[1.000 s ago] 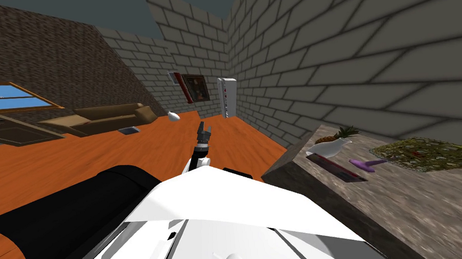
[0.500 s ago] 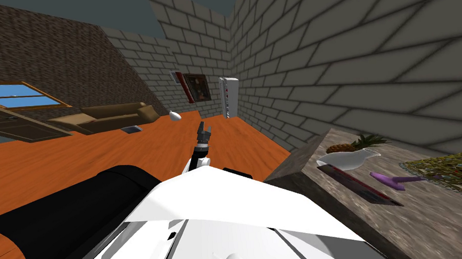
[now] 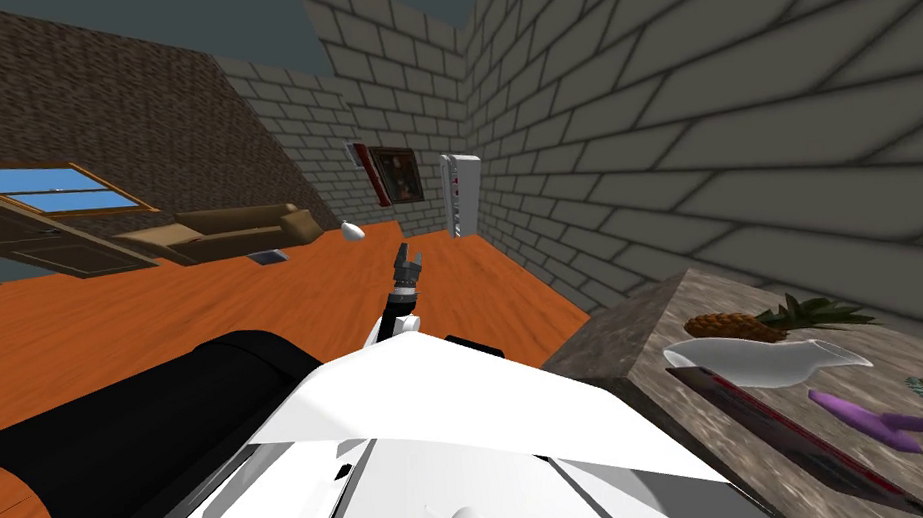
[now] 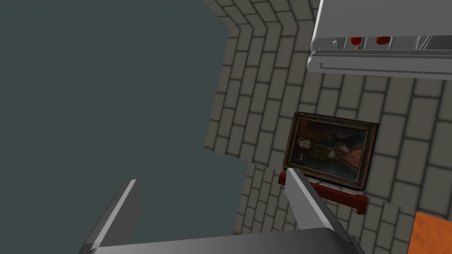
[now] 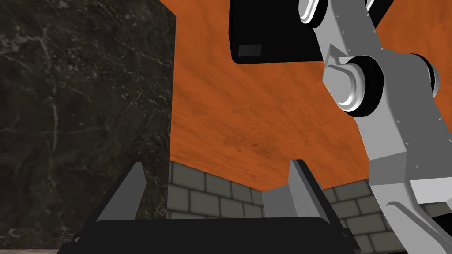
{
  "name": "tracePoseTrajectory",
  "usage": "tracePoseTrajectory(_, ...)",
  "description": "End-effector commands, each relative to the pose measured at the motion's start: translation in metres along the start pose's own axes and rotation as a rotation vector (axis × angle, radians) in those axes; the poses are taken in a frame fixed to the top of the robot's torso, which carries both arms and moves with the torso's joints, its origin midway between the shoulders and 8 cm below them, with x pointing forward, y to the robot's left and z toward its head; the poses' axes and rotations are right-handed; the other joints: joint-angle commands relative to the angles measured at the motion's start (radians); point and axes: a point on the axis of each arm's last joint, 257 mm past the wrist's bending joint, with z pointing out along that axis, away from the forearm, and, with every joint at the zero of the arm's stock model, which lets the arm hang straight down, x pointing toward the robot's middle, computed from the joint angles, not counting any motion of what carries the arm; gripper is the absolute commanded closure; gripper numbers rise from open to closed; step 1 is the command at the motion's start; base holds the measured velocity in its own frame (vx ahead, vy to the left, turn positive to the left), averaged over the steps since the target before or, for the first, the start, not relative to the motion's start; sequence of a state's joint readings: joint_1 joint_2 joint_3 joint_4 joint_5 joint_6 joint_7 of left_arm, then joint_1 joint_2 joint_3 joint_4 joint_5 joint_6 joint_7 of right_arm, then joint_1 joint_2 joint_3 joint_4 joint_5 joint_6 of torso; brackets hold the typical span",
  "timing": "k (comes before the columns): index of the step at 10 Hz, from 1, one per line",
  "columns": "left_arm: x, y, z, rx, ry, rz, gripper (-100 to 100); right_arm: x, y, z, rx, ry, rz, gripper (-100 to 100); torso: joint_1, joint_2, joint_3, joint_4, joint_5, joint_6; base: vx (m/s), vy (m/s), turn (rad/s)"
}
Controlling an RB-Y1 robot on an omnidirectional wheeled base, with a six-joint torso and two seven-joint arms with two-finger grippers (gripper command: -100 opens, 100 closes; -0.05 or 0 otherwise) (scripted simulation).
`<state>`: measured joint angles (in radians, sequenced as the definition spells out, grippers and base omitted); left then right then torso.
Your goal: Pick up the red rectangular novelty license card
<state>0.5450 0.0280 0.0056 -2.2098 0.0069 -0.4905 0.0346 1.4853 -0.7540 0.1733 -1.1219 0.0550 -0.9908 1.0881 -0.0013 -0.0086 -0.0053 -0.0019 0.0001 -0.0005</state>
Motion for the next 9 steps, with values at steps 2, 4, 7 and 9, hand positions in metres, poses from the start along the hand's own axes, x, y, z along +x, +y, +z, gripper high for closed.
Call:
tracePoseTrajectory(2, 0.000, 0.000, 0.000, 0.000, 0.000, 0.000, 0, 0.020, -0.011, -0.027, 0.002, 0.070, -0.049, -100, -0.002, -0.001, 0.000, 0.000, 0.000, -0.001, 0.150, -0.053, 0.083)
tracePoseTrajectory(4, 0.000, 0.000, 0.000, 0.000, 0.000, 0.000, 0, 0.035, -0.021, -0.051, 0.003, 0.134, -0.096, -100, -0.002, -0.004, -0.002, 0.000, 0.000, -0.001, 0.207, -0.028, 0.077)
tracePoseTrajectory(7, 0.000, 0.000, 0.000, 0.000, 0.000, 0.000, 0, 0.048, -0.032, -0.075, 0.002, 0.194, -0.141, -100, -0.001, -0.004, -0.002, -0.001, 0.000, 0.000, 0.163, -0.028, 0.053)
tracePoseTrajectory(9, 0.000, 0.000, 0.000, 0.000, 0.000, 0.000, 0, 0.057, -0.042, -0.096, -0.002, 0.249, -0.184, -100, 0.000, 0.001, 0.001, 0.000, 0.000, 0.000, 0.144, -0.044, 0.069)
